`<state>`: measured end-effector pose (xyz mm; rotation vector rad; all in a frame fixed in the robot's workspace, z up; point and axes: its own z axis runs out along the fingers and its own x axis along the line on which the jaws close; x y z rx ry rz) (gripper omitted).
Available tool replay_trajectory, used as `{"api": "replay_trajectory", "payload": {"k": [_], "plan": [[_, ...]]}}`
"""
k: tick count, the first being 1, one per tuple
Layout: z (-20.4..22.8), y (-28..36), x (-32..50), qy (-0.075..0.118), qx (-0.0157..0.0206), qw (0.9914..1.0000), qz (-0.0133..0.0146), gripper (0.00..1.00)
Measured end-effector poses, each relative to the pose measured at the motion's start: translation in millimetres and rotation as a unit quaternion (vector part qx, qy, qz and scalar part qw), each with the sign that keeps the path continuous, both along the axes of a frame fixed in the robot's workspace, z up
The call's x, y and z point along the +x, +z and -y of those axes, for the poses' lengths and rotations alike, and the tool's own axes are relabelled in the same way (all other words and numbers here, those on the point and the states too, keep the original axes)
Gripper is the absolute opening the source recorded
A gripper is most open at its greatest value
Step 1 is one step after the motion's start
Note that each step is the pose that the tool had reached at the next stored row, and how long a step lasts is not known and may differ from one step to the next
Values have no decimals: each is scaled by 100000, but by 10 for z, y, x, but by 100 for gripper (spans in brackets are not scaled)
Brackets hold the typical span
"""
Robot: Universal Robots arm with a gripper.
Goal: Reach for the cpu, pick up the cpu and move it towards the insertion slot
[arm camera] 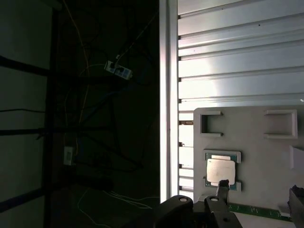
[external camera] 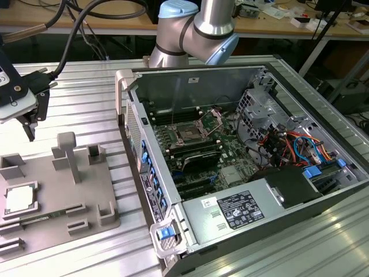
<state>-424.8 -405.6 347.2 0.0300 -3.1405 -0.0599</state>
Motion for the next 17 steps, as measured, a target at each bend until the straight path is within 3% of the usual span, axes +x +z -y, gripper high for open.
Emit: {"api": "replay_trajectory", "payload": {"k": [7,17], "plan": [[0,-8,-98,-2,4,100000,-1,55],[0,-21,-102,0,-3,100000,-9,55]]}}
